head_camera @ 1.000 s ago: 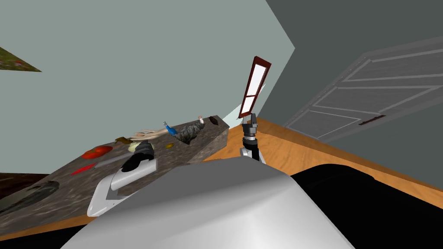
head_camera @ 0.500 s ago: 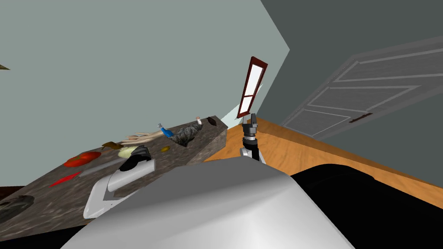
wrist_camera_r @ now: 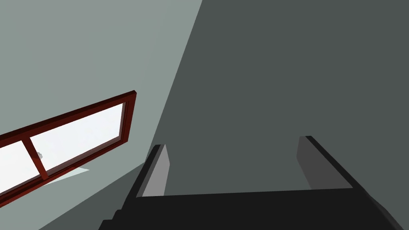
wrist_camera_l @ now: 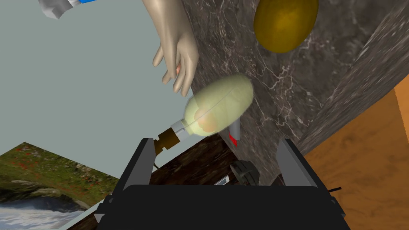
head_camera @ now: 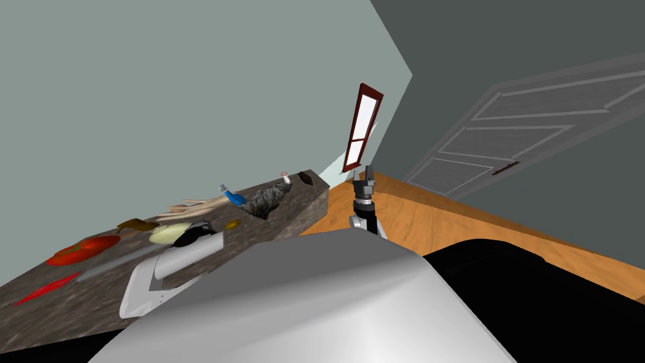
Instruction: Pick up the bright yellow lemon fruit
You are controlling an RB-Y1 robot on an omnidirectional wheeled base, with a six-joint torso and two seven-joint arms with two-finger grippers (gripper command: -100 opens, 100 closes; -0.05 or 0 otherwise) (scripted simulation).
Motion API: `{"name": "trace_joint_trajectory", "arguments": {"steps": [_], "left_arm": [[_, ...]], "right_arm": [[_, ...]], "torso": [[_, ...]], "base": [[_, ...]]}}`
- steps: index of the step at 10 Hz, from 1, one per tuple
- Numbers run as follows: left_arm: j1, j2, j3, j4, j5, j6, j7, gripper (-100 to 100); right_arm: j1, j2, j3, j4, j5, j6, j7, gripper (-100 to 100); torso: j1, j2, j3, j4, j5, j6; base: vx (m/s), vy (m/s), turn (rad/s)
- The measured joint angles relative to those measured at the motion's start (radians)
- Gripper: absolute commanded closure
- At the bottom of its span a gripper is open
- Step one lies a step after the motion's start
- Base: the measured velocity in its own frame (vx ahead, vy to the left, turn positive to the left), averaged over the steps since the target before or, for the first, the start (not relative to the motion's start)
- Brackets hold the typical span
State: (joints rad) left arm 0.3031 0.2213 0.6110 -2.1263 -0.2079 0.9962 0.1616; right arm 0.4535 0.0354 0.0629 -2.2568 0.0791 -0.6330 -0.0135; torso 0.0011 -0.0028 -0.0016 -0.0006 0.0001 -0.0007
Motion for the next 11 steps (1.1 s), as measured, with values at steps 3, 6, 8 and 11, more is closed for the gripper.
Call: {"name": "trace_joint_trajectory", "arguments": {"steps": [3,6,8,11], "left_arm": [[-0.004,0.006,0.014,0.025,-0.01,0.06,0.01,-100],[0.0,-0.001,0.021,0.03,-0.026,0.129,0.02,-100],[-0.008,0.005,0.026,0.047,-0.034,0.178,0.027,-100],[-0.001,-0.001,0.031,0.069,-0.039,0.242,0.037,-100]], "right_arm": [[0.0,0.0,0.0,0.0,0.0,0.0,0.0,0],[0.0,0.0,0.0,0.0,0.0,0.0,0.0,0],[0.0,0.0,0.0,0.0,0.0,0.0,0.0,0],[0.0,0.0,0.0,0.0,0.0,0.0,0.0,0]], "torso": [[0.0,0.0,0.0,0.0,0.0,0.0],[0.001,-0.001,0.0,0.0,0.0,0.0],[0.002,-0.001,-0.001,0.0,0.0,0.0],[0.002,-0.001,0.0,0.0,0.0,0.0]], "base": [[0.045,0.007,-0.056],[0.071,0.025,-0.103],[0.054,0.023,-0.039],[0.065,0.035,-0.084]]}}
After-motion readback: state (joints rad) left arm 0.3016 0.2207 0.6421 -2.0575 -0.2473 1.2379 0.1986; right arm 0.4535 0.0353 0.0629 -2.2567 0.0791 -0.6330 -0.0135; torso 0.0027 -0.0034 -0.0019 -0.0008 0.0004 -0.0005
